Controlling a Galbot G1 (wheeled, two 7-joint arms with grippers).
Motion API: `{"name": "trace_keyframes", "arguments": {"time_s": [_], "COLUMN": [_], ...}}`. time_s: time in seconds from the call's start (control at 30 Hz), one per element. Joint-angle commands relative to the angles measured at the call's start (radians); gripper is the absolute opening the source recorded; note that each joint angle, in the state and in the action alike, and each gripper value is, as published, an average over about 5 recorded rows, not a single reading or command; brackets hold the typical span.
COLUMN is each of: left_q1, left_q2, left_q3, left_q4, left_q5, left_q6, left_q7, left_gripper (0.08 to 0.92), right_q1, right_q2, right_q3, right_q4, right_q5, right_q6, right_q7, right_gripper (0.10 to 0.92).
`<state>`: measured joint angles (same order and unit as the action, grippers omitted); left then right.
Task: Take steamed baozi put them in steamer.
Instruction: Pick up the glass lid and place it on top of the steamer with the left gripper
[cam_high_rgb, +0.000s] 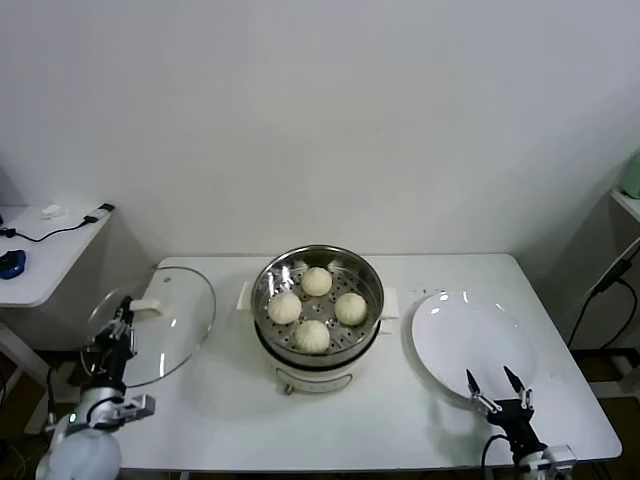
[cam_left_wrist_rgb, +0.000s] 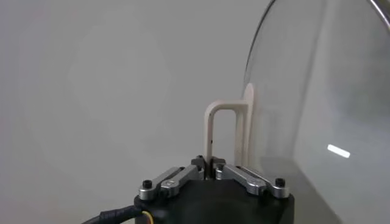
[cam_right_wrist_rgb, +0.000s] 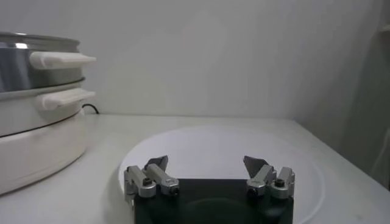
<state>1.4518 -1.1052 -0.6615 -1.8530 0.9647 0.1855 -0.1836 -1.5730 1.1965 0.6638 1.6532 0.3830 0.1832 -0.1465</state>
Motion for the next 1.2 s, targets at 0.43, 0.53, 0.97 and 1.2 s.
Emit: {"name": "trace_keyframes", "arguments": {"time_s": [0.43, 0.53, 0.97, 1.2], "left_q1": [-0.273, -0.289, -0.355, -0.386], "left_q2": [-0.094, -0.156, -0.343, -0.386], "left_q3": [0.532, 0.580, 0.731, 0.758], "left_q4": [-0.322, -0.296, -0.125, -0.045], "left_q5": [0.326, 0.373, 0.518, 0.545], "left_q6": [0.420, 0.424, 0.425, 0.423], "left_q7": [0.407, 0.412, 0.403, 0.393], "left_gripper": [0.143, 0.143, 0.143, 0.143], "right_q1": [-0.010, -0.011, -0.023, -0.024], "right_q2": [0.042, 0.043, 0.036, 0.030], "right_q3": [-0.007, -0.007, -0.005, 0.000], "right_q4": [0.073, 0.066, 0.040, 0.031], "right_q5": [-0.066, -0.064, -0.049, -0.029], "right_q6": [-0.022, -0.016, 0.015, 0.028], "right_q7": [0.033, 0.034, 0.036, 0.036], "right_gripper": [0.823, 0.823, 0.823, 0.823]}}
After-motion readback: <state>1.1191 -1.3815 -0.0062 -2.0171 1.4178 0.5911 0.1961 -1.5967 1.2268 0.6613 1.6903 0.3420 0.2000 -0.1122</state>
